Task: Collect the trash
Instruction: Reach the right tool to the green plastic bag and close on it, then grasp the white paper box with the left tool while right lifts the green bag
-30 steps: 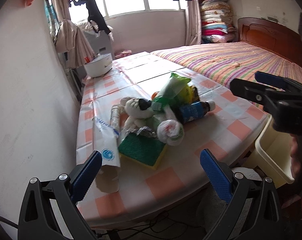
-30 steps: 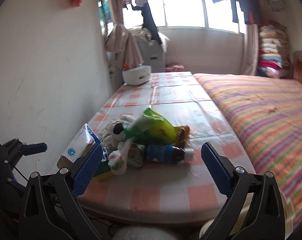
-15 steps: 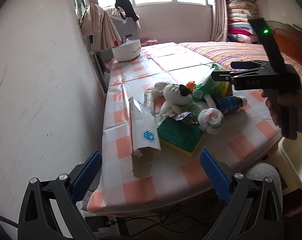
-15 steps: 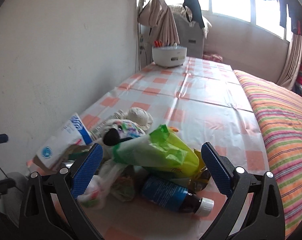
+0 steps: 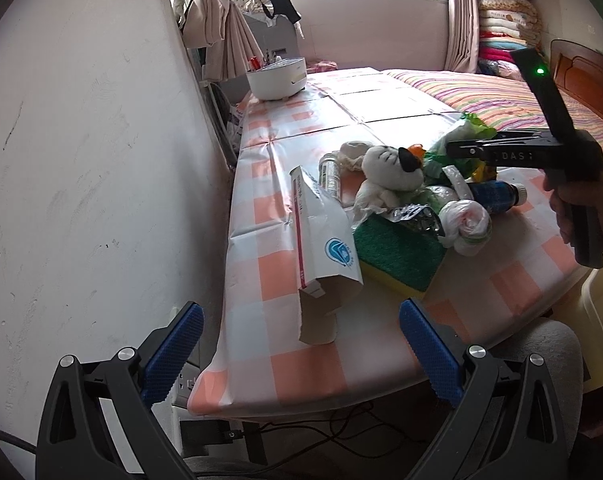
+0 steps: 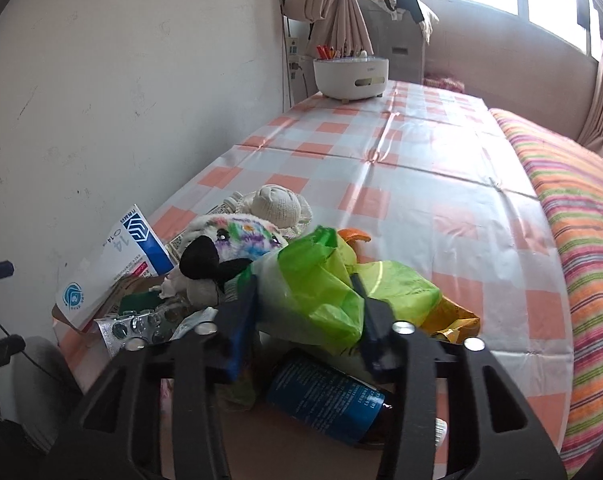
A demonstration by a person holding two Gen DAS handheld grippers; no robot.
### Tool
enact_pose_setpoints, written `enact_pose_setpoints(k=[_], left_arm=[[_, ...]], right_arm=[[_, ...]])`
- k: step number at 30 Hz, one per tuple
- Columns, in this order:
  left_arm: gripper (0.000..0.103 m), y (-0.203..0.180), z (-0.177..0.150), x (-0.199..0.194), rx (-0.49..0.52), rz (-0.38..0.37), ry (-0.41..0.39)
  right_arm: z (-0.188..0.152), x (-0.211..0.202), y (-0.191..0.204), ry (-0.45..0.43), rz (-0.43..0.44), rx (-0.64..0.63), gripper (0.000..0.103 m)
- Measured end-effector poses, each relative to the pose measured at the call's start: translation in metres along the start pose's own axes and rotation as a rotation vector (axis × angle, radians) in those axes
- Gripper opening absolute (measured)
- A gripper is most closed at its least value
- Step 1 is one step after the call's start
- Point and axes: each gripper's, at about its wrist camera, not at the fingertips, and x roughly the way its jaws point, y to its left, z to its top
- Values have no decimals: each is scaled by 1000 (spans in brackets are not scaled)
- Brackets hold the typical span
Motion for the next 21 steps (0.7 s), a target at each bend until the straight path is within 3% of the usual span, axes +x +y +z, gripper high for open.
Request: enact_pose_setpoints(k=[2, 10, 17, 19, 21], left_arm=[[96, 4, 1, 1, -9, 9, 1], [95, 30, 9, 12, -59, 26, 32], [95, 35, 42, 42, -106, -59, 101], [95, 24, 52, 51, -61, -105, 116], [95, 13, 59, 64, -34, -101, 151]], right_arm=[[1, -9, 2, -36, 16, 7, 28], [14, -78, 17, -232, 9, 22, 26], [0, -133, 54, -363, 63, 30, 26], [-5, -145, 62, -393, 83, 45, 26], [-11, -157, 65, -419, 111, 75, 26]])
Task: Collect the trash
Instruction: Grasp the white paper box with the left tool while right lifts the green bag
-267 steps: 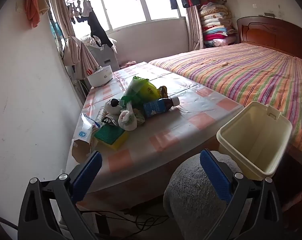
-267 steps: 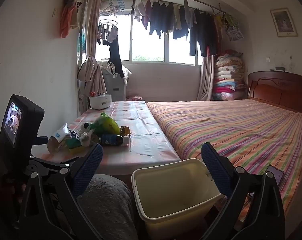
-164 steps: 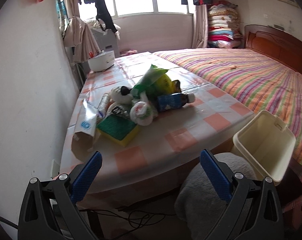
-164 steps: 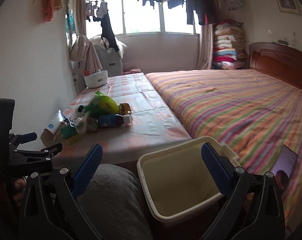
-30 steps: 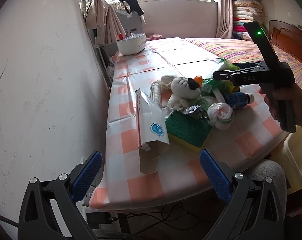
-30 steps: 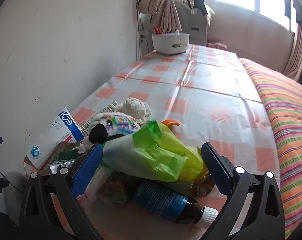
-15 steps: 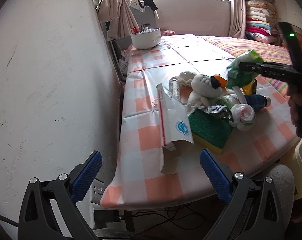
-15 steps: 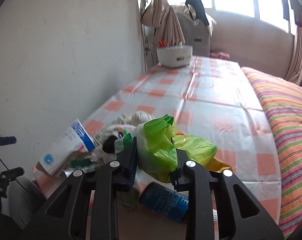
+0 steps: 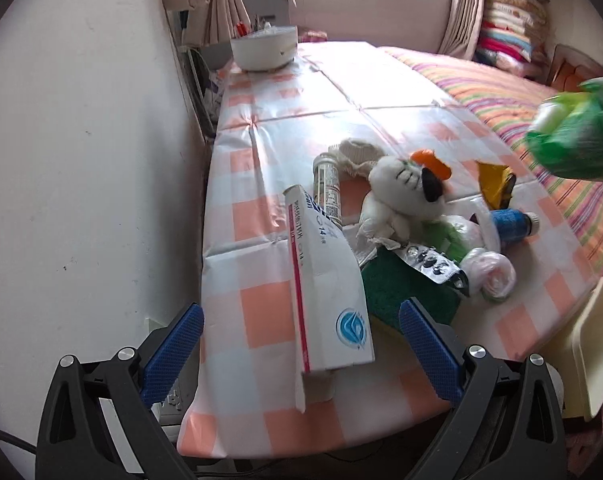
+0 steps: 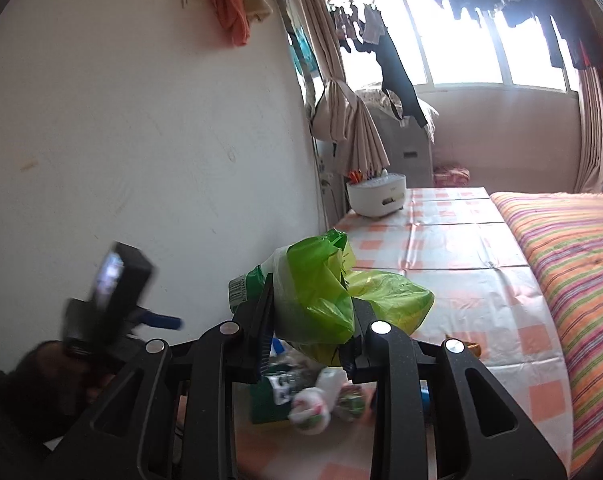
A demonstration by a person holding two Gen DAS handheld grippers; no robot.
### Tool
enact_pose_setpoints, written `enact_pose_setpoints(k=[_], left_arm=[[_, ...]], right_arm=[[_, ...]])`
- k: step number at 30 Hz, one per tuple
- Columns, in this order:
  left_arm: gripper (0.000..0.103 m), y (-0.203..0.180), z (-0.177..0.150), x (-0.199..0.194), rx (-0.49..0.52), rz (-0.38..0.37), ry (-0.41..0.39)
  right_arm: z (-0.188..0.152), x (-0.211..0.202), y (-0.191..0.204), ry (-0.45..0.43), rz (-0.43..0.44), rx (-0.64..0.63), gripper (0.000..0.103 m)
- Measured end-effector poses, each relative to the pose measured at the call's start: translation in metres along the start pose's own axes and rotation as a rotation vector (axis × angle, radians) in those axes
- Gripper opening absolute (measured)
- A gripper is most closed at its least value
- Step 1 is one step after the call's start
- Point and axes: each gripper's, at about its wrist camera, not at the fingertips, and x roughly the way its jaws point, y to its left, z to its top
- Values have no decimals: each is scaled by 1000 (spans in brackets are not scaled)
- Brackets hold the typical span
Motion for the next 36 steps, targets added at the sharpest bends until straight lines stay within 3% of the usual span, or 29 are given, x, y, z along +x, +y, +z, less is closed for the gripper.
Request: enact_pose_setpoints(k=[7, 9, 10, 11, 13, 24, 29, 36], left_arm=[[95, -1, 14, 58, 27, 35, 162], [94, 3, 14, 67, 12, 32, 174], [85, 5, 14, 68, -2, 18, 174], [68, 8, 14, 70, -21, -2, 183], [44, 12, 14, 70, -48, -22, 192], [39, 4, 9, 14, -36, -30, -23], [39, -18, 1, -25, -4, -105, -114], [39, -76, -14, -71, 110, -267, -189]], right_arm=[[-11, -32, 13, -44, 9, 56, 26], [-14, -40, 16, -58, 5, 62, 26], [-15, -44, 17, -65, -1, 65, 26], [-16, -49, 18, -73, -3, 70, 27], [-18, -54, 17, -81, -2, 88, 27], [-32, -92, 11, -133, -98, 138, 27], [-45, -126, 8, -152, -189, 166, 27], [-81, -191, -5, -140, -414, 232, 27]])
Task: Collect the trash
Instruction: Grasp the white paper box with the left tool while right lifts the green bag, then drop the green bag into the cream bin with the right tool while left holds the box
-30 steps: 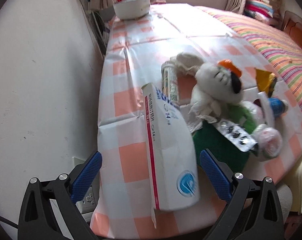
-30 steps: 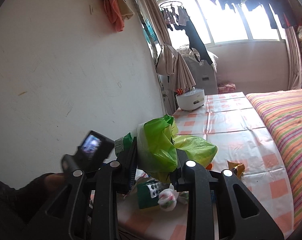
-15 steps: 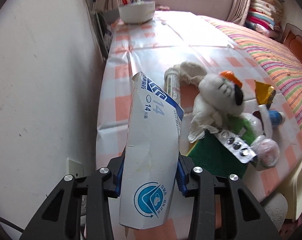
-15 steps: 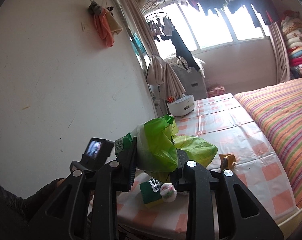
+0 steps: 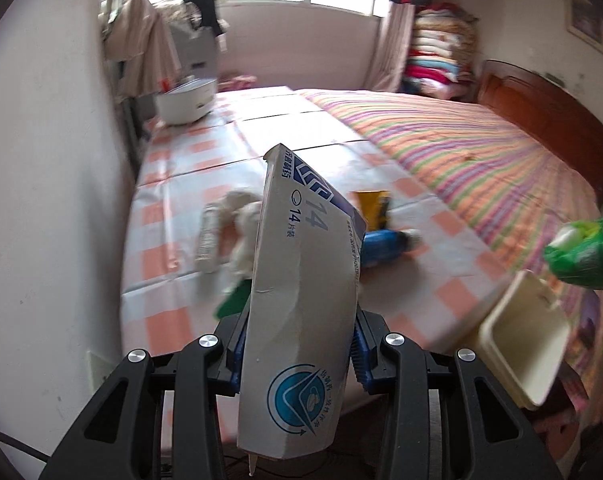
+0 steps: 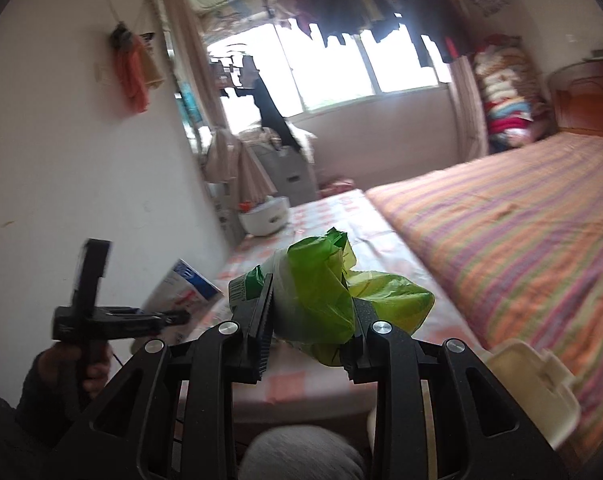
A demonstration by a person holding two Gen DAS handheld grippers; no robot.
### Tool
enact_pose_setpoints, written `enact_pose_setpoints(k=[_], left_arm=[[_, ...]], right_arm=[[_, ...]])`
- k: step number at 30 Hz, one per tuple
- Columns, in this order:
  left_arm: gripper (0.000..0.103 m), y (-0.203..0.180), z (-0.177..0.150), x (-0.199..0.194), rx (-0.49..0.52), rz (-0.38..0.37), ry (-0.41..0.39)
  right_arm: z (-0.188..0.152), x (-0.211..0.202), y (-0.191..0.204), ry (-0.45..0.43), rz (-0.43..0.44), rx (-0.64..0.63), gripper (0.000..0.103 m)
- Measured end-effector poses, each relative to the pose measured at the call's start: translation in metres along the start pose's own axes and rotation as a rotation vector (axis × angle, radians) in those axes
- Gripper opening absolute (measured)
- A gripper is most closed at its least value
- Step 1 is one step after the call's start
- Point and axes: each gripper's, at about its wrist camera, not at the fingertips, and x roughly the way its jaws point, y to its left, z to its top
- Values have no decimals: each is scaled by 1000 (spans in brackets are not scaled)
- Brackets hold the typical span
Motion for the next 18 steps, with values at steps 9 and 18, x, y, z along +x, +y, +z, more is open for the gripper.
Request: enact_pose_setpoints(k=[9, 18], left_arm=[[39, -72, -8, -17, 138, -163, -25], [39, -110, -13, -20, 197, -214, -21]], right_arm=[[-49, -30, -43, 101, -240, 63, 29], [-63, -30, -66, 128, -312, 122, 43]])
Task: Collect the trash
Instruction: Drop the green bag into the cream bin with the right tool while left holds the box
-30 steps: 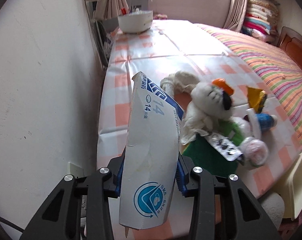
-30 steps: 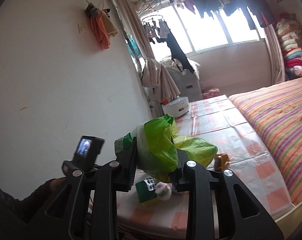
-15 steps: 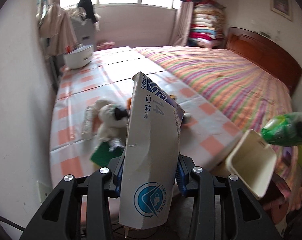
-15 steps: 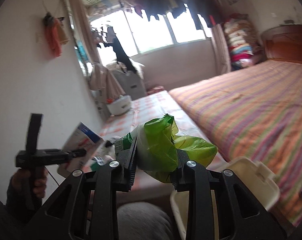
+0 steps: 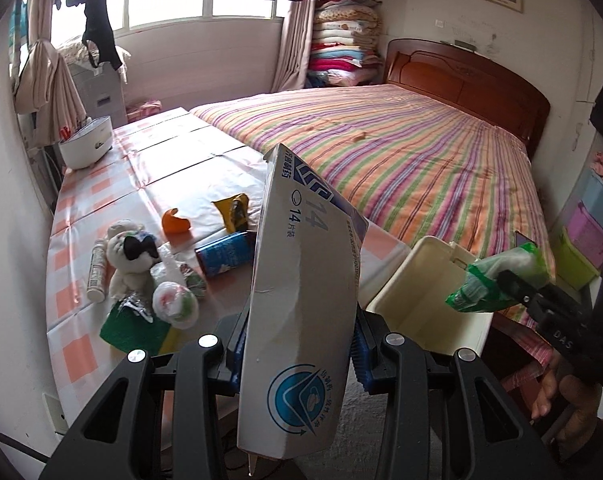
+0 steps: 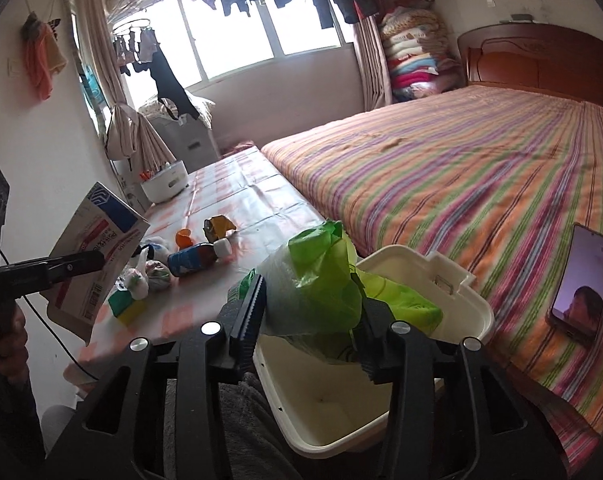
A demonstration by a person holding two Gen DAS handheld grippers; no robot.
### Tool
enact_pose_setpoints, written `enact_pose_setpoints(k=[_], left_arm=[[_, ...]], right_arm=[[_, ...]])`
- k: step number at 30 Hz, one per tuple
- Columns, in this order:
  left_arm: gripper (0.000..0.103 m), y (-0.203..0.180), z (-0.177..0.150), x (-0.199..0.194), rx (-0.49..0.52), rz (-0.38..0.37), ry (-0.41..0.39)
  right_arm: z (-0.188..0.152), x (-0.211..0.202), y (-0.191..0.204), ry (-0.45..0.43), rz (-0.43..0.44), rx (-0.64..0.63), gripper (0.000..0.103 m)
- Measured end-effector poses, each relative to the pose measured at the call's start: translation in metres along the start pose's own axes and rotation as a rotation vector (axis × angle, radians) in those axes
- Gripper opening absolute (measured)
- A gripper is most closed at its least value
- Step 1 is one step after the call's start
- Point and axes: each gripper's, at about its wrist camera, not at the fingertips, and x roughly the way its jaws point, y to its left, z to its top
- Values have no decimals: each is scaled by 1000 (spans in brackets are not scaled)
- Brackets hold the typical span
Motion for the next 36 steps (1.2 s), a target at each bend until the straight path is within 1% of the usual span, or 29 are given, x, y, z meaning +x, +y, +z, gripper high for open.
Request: enact_pose_setpoints(k=[2, 4, 5, 6, 10, 14, 18, 19, 20, 22, 24, 27, 28, 30, 33, 36], left_arm=[[39, -5, 1, 2, 6, -3, 3], [39, -10, 2, 2, 14, -8, 5], [39, -13, 3, 3, 19, -6, 5], [39, -16, 4, 3, 23, -5, 4], [40, -29, 8, 6, 36, -6, 8], [40, -42, 12, 11, 39, -21, 9], [40, -62, 17, 17, 49, -58, 3], [40, -67, 18, 18, 52, -66, 0], [40, -75, 20, 21, 55, -77, -6], [40, -86, 23, 26, 58, -91, -7], [40, -102, 25, 34, 65, -125, -2], [41, -120, 25, 46, 81, -167, 19], [43, -128, 25, 51, 94, -177, 26], [43, -139, 22, 56, 109, -181, 23], [44, -157, 22, 62, 139, -194, 17], [47, -169, 23, 70, 148, -200, 16]], right_arm=[[0, 1, -5, -2, 1, 21, 51], [1, 1, -10, -3, 16, 41, 54], [2, 1, -13, -7, 17, 50, 59], [3, 1, -16, -11, 22, 59, 61], [10, -3, -23, -32, 44, 70, 61], [21, -13, -30, -79, 46, 65, 62], [37, -26, -42, -138, 57, 70, 64], [41, -30, -46, -152, 60, 69, 67], [45, -33, -49, -166, 62, 67, 68], [51, -38, -55, -189, 67, 61, 68], [57, -43, -63, -206, 72, 59, 68], [58, -55, -74, -246, 68, 70, 69], [56, -58, -77, -256, 65, 77, 70], [53, -64, -83, -272, 57, 92, 70], [51, -66, -89, -275, 43, 94, 70], [51, -66, -92, -274, 50, 98, 70]])
